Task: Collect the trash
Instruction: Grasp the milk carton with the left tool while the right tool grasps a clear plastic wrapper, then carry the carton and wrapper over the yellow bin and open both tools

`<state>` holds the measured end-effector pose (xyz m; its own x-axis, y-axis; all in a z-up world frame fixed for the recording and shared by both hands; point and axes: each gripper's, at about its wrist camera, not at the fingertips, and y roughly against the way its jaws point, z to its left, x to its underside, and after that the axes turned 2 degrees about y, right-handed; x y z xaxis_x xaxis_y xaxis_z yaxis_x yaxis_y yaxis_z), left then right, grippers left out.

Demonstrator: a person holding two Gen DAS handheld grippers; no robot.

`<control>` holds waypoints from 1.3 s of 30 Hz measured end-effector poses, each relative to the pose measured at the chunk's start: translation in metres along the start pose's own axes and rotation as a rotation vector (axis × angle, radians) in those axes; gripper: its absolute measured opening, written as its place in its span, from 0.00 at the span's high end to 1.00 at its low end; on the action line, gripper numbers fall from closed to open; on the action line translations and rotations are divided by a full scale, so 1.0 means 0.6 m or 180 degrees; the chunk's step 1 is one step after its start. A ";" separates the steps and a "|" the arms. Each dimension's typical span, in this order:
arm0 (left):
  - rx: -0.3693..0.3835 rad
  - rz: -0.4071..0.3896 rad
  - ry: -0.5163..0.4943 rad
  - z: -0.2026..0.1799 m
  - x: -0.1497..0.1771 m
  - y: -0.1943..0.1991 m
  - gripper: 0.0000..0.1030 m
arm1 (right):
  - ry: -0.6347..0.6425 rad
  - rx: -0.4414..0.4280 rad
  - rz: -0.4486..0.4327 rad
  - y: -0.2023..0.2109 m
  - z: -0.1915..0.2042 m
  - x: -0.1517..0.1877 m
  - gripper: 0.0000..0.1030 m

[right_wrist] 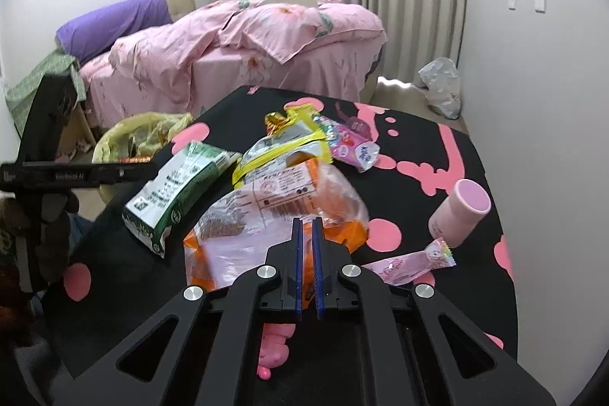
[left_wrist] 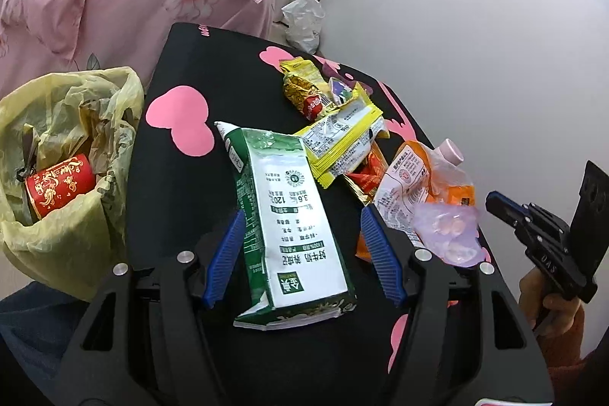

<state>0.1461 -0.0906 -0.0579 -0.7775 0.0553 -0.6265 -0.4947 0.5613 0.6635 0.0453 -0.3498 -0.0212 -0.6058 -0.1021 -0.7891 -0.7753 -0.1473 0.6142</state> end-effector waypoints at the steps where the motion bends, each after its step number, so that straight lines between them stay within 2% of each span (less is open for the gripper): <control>1: -0.0013 0.0000 0.0001 -0.001 0.000 0.000 0.42 | -0.0009 -0.0027 0.0004 -0.002 -0.002 0.000 0.92; 3: -0.0037 -0.0003 0.0000 -0.001 0.001 0.001 0.42 | -0.0020 -0.0150 -0.0035 -0.002 -0.005 0.003 0.92; 5: -0.0066 -0.0013 -0.0006 -0.001 0.001 0.005 0.42 | 0.0048 -0.0168 -0.0102 0.001 0.002 0.007 0.79; 6: -0.0082 -0.0021 -0.0009 0.000 0.002 0.007 0.42 | 0.0099 -0.0206 -0.0099 0.001 0.008 0.008 0.58; 7: -0.0100 -0.0030 -0.0011 0.000 0.002 0.008 0.42 | 0.0114 -0.0263 -0.0061 -0.002 0.012 0.009 0.49; 9: -0.0118 -0.0041 -0.0009 0.001 0.002 0.009 0.42 | 0.0099 -0.0302 0.0067 -0.018 0.017 0.008 0.49; 12: -0.0112 -0.0044 -0.0001 0.002 0.003 0.008 0.42 | 0.0136 -0.0055 0.0033 -0.038 0.022 0.009 0.49; 14: -0.0132 -0.0034 0.0009 0.004 0.004 0.008 0.42 | 0.0122 -0.0085 0.0129 -0.058 0.025 0.014 0.49; 15: -0.0139 -0.0032 0.0017 0.006 0.005 0.009 0.42 | 0.0125 -0.0143 0.0195 -0.066 0.025 0.018 0.49; 18: -0.0173 -0.0038 0.0057 0.013 0.006 0.010 0.42 | 0.0302 -0.0068 0.0343 -0.085 0.041 0.038 0.80; 19: -0.0187 -0.0041 0.0067 0.016 0.006 0.010 0.42 | 0.0338 -0.0080 0.0299 -0.077 0.044 0.040 0.89; 20: -0.0202 -0.0040 0.0075 0.018 0.004 0.010 0.42 | 0.0317 -0.0110 0.0282 -0.073 0.044 0.039 0.92; 24: -0.0242 0.0009 0.0043 0.016 -0.005 0.002 0.42 | 0.0200 -0.0074 0.0029 -0.030 0.032 0.018 0.95; 28: -0.0253 0.0240 -0.0049 -0.001 -0.024 -0.030 0.42 | 0.0079 -0.0057 -0.0192 0.004 0.014 -0.006 0.95; 31: -0.0435 0.0353 -0.0173 -0.021 -0.043 -0.059 0.41 | 0.0010 -0.0049 -0.0267 0.010 0.004 -0.008 0.95; 33: -0.0656 0.0423 -0.0311 -0.032 -0.056 -0.084 0.40 | -0.0065 -0.0079 -0.0247 0.005 -0.002 -0.004 0.95; 39: -0.1049 0.0709 -0.0460 -0.036 -0.073 -0.146 0.40 | -0.0193 -0.0116 -0.0213 -0.003 -0.014 0.007 0.95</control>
<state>0.2150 -0.1604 -0.0799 -0.8286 0.2739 -0.4883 -0.4366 0.2297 0.8698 0.0455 -0.3580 -0.0254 -0.5633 -0.0313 -0.8256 -0.8081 -0.1875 0.5584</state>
